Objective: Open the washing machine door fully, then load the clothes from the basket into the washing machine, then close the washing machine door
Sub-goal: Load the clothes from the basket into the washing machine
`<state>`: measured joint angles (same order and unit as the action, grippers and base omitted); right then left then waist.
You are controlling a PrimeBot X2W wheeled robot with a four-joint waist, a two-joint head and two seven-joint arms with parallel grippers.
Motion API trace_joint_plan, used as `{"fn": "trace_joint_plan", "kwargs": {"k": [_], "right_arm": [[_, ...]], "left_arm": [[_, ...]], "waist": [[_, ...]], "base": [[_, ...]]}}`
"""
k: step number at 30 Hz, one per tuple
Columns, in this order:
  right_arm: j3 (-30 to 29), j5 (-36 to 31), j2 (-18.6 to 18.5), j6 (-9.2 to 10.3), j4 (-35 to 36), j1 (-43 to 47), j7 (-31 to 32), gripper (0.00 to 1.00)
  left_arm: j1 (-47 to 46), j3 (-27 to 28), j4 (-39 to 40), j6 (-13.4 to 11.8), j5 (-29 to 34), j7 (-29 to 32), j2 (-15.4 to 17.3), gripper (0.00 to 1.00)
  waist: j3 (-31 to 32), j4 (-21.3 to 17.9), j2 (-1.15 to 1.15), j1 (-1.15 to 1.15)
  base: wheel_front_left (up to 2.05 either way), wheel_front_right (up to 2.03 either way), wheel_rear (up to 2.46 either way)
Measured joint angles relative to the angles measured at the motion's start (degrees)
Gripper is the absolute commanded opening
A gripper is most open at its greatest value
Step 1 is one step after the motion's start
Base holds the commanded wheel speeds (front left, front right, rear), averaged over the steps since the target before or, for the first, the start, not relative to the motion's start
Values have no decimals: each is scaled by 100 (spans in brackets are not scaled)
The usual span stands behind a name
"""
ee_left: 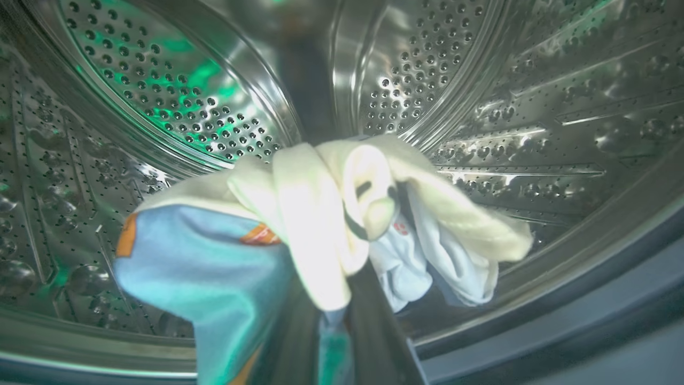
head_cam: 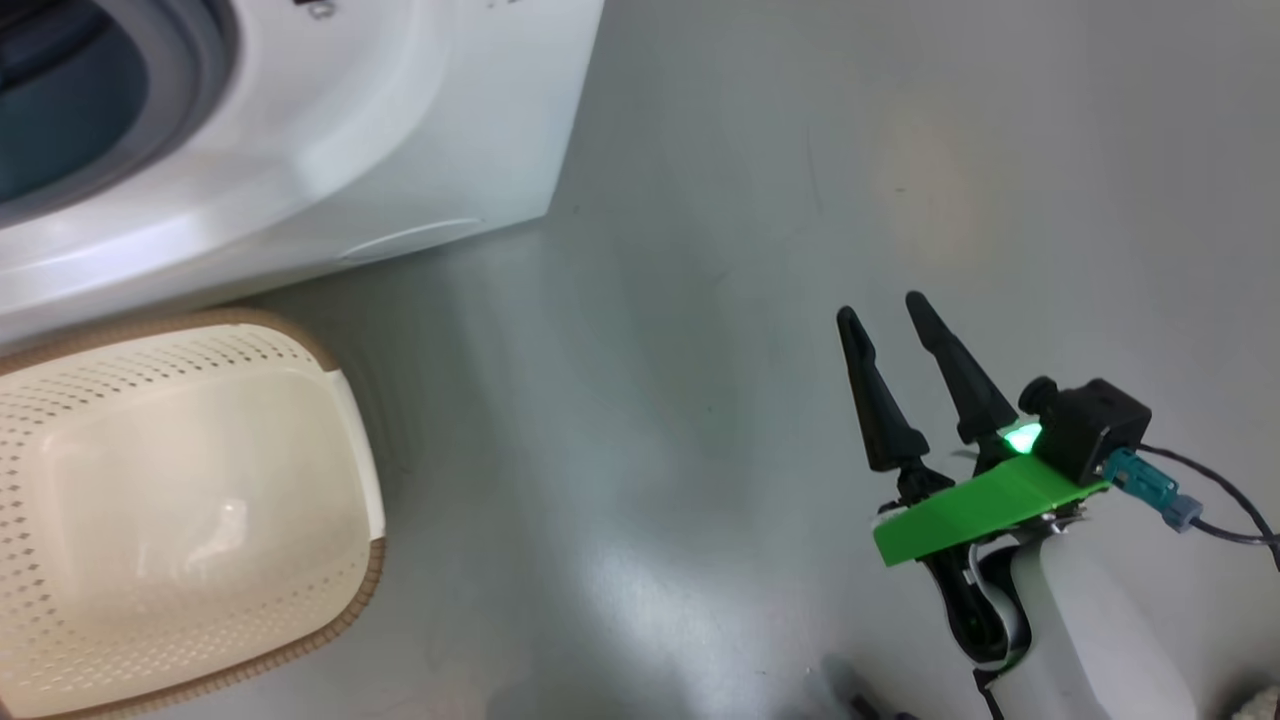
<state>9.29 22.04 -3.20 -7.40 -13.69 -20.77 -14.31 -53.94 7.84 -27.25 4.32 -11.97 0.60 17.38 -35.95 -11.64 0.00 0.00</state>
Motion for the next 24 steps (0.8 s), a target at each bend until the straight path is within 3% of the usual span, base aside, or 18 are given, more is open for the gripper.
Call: {"fn": "trace_joint_plan", "kwargs": {"k": [24], "right_arm": [[291,315,3,0,10,-195,0,100]], "left_arm": [[-996,-165,-485,10,-78,393,504,0]], "waist": [[-558,-295,0,0]], "base": [[0,0,0]]}}
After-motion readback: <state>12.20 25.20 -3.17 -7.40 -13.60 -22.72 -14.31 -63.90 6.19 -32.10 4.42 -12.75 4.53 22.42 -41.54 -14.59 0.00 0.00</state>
